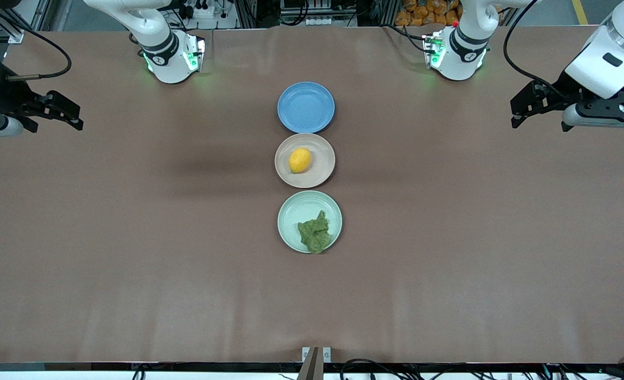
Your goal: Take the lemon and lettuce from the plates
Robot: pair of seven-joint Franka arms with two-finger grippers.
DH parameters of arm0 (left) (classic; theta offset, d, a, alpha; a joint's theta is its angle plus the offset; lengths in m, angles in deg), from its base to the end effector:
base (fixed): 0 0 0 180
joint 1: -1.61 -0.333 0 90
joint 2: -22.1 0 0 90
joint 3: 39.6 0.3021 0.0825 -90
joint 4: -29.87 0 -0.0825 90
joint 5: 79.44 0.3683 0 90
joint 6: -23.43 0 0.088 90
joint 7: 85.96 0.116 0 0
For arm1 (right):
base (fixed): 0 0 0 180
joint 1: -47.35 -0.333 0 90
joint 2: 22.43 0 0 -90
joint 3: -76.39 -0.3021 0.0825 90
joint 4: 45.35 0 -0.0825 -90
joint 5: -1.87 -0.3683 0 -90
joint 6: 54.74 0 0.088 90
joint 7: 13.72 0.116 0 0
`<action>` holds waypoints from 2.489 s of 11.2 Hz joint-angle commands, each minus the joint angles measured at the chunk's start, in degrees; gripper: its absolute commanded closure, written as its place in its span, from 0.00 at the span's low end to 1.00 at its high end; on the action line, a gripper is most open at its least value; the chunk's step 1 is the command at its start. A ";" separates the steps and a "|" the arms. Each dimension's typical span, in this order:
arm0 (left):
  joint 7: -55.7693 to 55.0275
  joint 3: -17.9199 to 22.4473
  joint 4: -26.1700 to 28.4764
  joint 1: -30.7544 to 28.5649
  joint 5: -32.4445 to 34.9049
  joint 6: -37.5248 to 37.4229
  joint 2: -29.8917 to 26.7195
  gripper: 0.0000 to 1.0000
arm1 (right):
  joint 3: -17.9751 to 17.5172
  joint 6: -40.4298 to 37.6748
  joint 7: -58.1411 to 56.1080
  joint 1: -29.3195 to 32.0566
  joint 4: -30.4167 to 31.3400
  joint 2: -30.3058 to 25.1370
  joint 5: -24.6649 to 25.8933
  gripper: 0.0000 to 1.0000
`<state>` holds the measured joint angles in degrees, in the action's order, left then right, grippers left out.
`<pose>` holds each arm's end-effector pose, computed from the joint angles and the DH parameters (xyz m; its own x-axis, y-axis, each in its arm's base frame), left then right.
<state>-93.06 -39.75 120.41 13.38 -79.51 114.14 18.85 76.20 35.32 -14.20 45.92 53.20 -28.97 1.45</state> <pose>0.5127 -0.1084 0.6286 0.9947 -0.0837 0.0591 -0.0843 -0.9964 0.0084 0.5023 0.0151 0.5931 0.9988 0.0366 -0.0340 0.0364 -0.9993 -0.0072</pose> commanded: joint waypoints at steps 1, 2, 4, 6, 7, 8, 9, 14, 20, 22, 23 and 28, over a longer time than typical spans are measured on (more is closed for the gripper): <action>1.48 0.15 -1.51 -0.08 -1.08 -1.85 0.62 0.00 | 0.11 0.46 1.10 -0.68 0.25 -0.05 -0.55 0.00; 1.48 0.14 -1.51 -0.34 -1.34 -1.85 0.88 0.00 | 0.11 0.20 1.10 -0.68 0.16 -0.05 -0.63 0.00; 1.39 0.06 -1.42 -0.26 -1.25 -1.85 1.32 0.00 | 0.02 0.02 1.10 -0.77 0.07 -0.05 -0.63 0.00; 1.13 0.06 -1.42 -0.34 -1.51 -1.85 1.41 0.00 | 0.02 0.55 1.10 -1.38 0.16 0.21 -0.63 0.00; 1.04 0.06 -1.42 -0.34 -1.60 -1.85 1.67 0.00 | -0.07 0.64 1.10 -1.64 0.16 0.73 -0.63 0.00; 1.04 0.06 -1.42 -0.43 -1.69 -1.77 2.19 0.00 | -0.07 0.73 1.18 -1.73 0.16 1.17 -0.63 0.00; 0.86 -0.03 -1.42 0.00 -1.69 -1.77 3.07 0.00 | -0.07 0.73 1.36 -2.08 0.16 1.53 -0.63 0.00; 0.42 -0.03 -3.96 4.47 -1.51 2.53 12.99 0.00 | -1.48 1.52 11.45 -5.76 0.16 5.91 -0.72 0.00; -2.63 -0.12 -3.97 8.35 -4.76 12.54 23.97 0.00 | -2.87 6.52 28.14 -14.21 0.24 13.65 -0.72 0.00; -8.25 -0.03 -3.97 11.33 -4.68 18.16 29.85 0.00 | -4.90 9.33 33.24 -15.26 0.24 16.54 -0.81 0.00; -11.15 -0.03 -3.97 12.65 -4.68 21.14 32.15 0.00 | -6.21 10.47 36.83 -16.31 0.33 18.04 -0.81 0.00; -28.96 -0.03 -7.11 18.81 -5.12 35.03 40.23 0.00 | -11.31 21.54 55.12 -20.54 0.94 27.00 -0.72 0.00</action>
<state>-112.44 -40.49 117.86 28.91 -83.44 144.52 54.92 66.65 53.02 34.56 25.78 54.38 -5.35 0.96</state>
